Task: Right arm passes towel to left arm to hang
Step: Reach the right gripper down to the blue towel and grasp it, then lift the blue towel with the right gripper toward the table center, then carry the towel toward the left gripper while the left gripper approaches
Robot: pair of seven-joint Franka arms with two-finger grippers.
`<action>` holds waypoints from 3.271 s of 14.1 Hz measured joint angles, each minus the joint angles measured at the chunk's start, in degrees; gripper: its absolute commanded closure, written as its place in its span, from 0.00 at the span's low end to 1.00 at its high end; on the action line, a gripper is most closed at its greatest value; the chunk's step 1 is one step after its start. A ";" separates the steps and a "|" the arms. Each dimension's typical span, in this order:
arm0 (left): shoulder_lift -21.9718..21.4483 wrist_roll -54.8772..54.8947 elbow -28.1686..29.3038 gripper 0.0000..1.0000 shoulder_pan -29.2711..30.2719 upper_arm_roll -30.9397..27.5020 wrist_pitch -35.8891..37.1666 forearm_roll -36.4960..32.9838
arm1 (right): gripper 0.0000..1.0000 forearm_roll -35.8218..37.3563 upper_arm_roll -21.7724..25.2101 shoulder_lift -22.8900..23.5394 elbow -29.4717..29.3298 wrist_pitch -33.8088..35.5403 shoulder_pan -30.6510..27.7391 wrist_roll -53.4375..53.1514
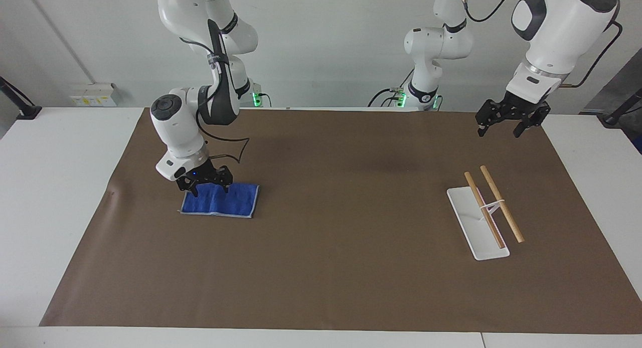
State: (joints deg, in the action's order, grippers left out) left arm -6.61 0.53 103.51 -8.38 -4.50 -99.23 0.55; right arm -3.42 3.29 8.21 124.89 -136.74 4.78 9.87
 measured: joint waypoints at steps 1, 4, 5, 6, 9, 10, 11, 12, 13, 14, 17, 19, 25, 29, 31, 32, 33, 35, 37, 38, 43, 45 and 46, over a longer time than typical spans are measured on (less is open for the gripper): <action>0.00 0.00 0.00 0.00 0.00 0.00 0.00 0.00 | 0.00 0.00 0.01 0.42 0.64 -1.49 0.00 0.32; 0.00 0.00 0.00 0.00 0.00 0.00 0.00 0.00 | 0.00 -0.77 0.01 2.05 1.65 -4.29 0.00 0.24; 0.00 0.00 0.00 0.00 0.00 0.00 0.00 0.00 | 0.00 -0.88 0.01 2.35 1.69 -4.30 0.00 -0.06; 0.00 0.00 0.00 0.00 0.00 0.00 0.00 0.00 | 0.05 -0.92 0.01 2.46 1.80 -4.30 0.00 -0.29; 0.00 0.00 0.00 0.00 0.00 0.00 0.00 0.00 | 0.36 -0.98 0.01 2.48 2.62 -4.30 0.00 -0.83; 0.00 0.00 0.00 0.00 0.00 0.00 0.00 0.00 | 0.42 -0.99 0.01 2.48 2.86 -4.31 0.00 -0.95; 0.00 0.00 0.00 0.00 0.00 0.00 0.00 0.00 | 0.43 -0.99 0.01 2.48 2.98 -4.32 0.00 -1.10; 0.00 0.00 0.00 0.00 0.00 0.00 0.00 0.00 | 0.47 -1.00 0.01 2.50 3.09 -4.32 0.00 -1.24; 0.00 0.00 0.00 0.00 0.00 0.00 0.00 0.00 | 0.73 -1.00 0.01 2.58 3.20 -4.32 0.01 -1.30; 0.00 0.00 0.00 0.00 0.00 0.00 0.00 0.00 | 0.92 -1.00 0.01 2.72 3.27 -4.33 0.01 -1.31; 0.00 0.00 0.00 0.00 0.00 0.00 0.00 0.00 | 1.00 -1.00 0.18 2.72 3.04 -4.54 0.00 -1.78; 0.00 0.00 0.00 0.00 0.00 0.00 0.00 0.00 | 1.00 -1.00 0.07 2.73 2.79 -4.18 0.05 -3.90; 0.00 0.00 0.00 0.00 0.00 0.00 0.00 0.00 | 1.00 -1.38 -1.69 0.08 -9.60 11.95 0.13 -9.85; 0.00 0.00 0.00 0.00 0.00 0.00 0.00 0.00 | 1.00 -8.70 -3.06 -0.87 -18.20 18.23 0.14 -12.04; 0.00 0.00 0.00 0.00 0.00 0.00 0.00 0.00 | 1.00 -16.40 -2.92 -0.87 -21.03 19.55 0.03 -12.67; 0.00 0.00 0.00 0.00 0.00 0.00 0.00 0.00 | 1.00 -20.25 -2.85 -0.86 -21.80 19.69 0.01 -13.51; 0.00 0.00 0.00 0.00 0.00 0.00 0.00 0.00 | 1.00 -23.94 -2.84 -0.85 -22.27 19.68 0.00 -15.03; 0.00 0.00 0.00 0.00 0.00 0.00 0.00 0.00 | 1.00 -30.10 -2.88 -0.74 -22.55 19.46 0.10 -19.00; 0.00 0.00 0.00 0.00 0.00 0.00 0.00 0.00 | 1.00 -37.74 -3.20 -0.47 -22.55 18.10 0.47 -24.28; 0.00 0.00 0.00 0.00 0.00 0.00 0.00 0.00 | 1.00 -41.73 -3.31 -0.22 -22.50 16.46 1.30 -27.18; 0.00 0.00 0.00 0.00 0.00 0.00 0.00 0.00 | 1.00 -60.40 -3.54 3.23 -22.27 3.42 10.05 -35.42; 0.00 0.04 0.00 0.00 -0.02 0.04 -0.03 0.00 | 1.00 -64.64 -3.56 4.30 -22.27 0.52 12.45 -36.17; 0.00 0.11 0.00 0.00 -0.10 0.24 -0.05 0.03 | 1.00 -66.47 -3.55 4.53 -22.27 0.25 13.07 -37.35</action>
State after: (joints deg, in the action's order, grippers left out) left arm -6.61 0.64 103.51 -8.47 -4.26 -99.29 0.58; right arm -69.89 -0.26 12.74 102.62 -136.49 17.85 -27.48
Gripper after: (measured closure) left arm 0.000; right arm 0.969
